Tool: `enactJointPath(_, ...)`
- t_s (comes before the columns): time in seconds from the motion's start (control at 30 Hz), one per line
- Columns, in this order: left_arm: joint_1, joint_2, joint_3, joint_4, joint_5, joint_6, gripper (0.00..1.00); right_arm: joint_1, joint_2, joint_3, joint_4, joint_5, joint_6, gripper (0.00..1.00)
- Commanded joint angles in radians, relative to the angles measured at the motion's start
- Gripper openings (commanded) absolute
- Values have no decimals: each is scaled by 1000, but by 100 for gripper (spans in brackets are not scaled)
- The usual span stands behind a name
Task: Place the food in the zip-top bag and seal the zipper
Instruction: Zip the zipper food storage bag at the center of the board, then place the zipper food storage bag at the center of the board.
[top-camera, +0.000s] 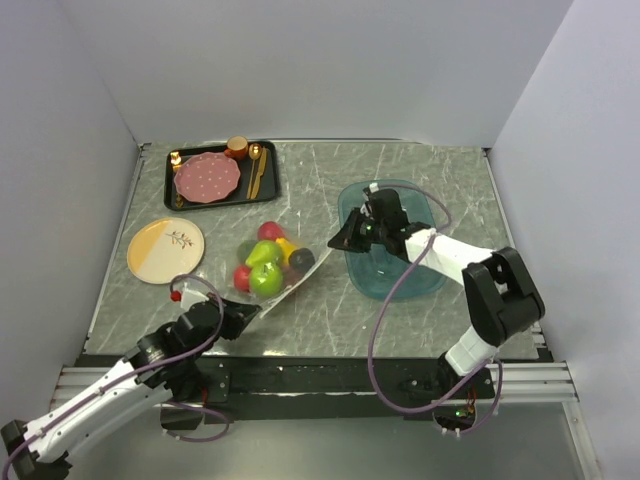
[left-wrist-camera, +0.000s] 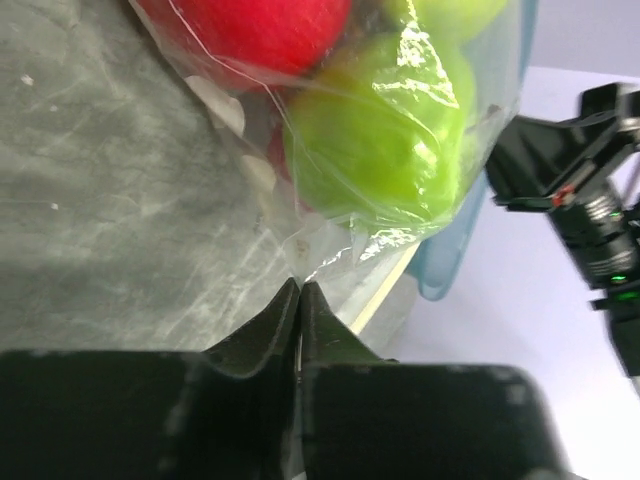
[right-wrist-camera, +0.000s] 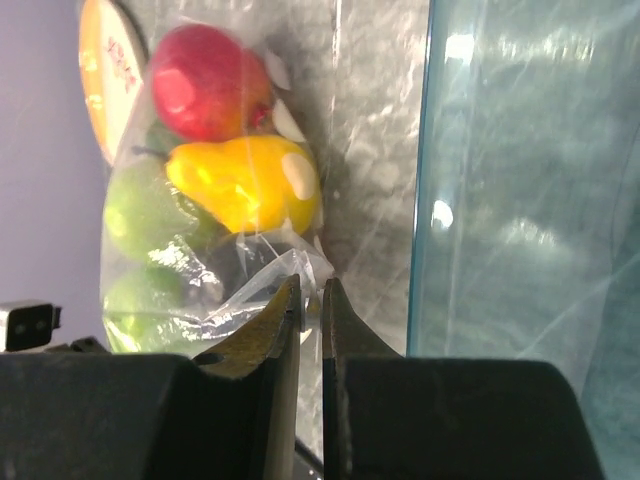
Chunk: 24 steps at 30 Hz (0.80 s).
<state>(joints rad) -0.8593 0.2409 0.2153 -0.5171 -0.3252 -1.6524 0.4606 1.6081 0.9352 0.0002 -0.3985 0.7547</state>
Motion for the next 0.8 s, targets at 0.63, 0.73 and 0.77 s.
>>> enactJointPath(0.63,6,110,317,-101,-259,282,86,4,-22,186,-100,107,-290,60)
enactJointPath(0.73,6,170,369,-92,-278,333,91,4,-36,209,-106,105,-285,63)
enactJointPath(0.77,8,198,380,-80,-284,342,92,4,-40,214,-109,115,-279,63)
